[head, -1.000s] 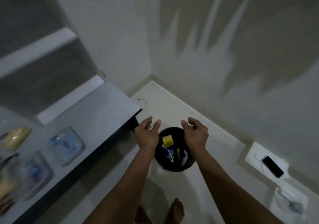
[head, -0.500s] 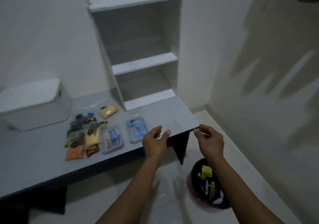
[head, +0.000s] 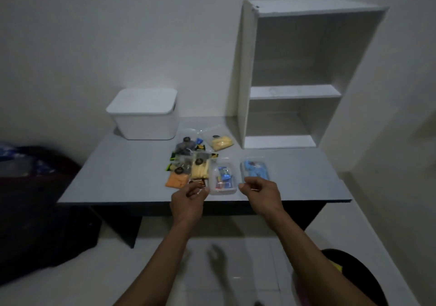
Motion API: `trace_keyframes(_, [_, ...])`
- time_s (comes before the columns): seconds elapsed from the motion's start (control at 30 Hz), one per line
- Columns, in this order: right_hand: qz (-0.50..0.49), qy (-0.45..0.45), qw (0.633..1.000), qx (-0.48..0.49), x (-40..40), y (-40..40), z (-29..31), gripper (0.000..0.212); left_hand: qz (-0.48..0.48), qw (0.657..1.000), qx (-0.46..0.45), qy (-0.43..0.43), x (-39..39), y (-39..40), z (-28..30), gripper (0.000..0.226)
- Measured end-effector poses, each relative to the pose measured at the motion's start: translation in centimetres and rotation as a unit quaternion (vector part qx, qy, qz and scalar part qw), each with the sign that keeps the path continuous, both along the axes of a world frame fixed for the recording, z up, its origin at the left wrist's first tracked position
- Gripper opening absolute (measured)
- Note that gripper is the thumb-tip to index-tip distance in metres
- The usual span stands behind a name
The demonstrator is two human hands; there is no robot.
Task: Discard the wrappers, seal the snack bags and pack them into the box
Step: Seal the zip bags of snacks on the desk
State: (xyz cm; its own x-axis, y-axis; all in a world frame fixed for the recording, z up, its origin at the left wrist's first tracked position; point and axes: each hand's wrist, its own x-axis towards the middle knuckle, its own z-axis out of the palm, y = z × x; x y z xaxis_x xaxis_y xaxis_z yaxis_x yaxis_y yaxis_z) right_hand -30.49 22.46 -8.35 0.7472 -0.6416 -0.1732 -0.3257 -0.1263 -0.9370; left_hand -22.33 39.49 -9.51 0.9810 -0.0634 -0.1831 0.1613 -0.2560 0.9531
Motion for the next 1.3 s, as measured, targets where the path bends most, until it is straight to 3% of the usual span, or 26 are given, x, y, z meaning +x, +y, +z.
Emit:
trace_keyframes(0.37, [0.095, 0.001, 0.995, -0.002, 15.1, 3.6, -2.0, 0.029, 0.087, 0.995, 0.035, 0.019, 12.0, 4.2, -2.9, 0.040])
trace_keyframes(0.5, [0.101, 0.008, 0.995, -0.012, 21.6, 3.2, -3.8, 0.022, 0.078, 0.995, 0.065, 0.023, 17.5, 3.6, -4.6, 0.041])
trace_keyframes(0.77, [0.128, 0.096, 0.983, -0.091, 31.7, 0.9, -10.0, 0.028, 0.017, 0.983, 0.182, 0.031, 26.9, 0.9, -8.7, 0.044])
trace_keyframes(0.9, [0.163, 0.155, 0.967, -0.124, 34.1, 0.3, -12.9, 0.006, -0.034, 0.977, 0.205, 0.041, 29.8, -0.6, -10.8, 0.034])
trace_keyframes(1.07, [0.174, 0.179, 0.955, -0.158, 35.3, 0.2, -15.2, 0.005, -0.090, 0.967, 0.235, 0.051, 32.9, -2.1, -13.4, 0.026])
trace_keyframes(1.3, [0.191, 0.196, 0.950, -0.149, 36.4, 0.3, -15.5, 0.016, -0.076, 0.967, 0.232, 0.074, 34.5, -2.7, -14.2, 0.026])
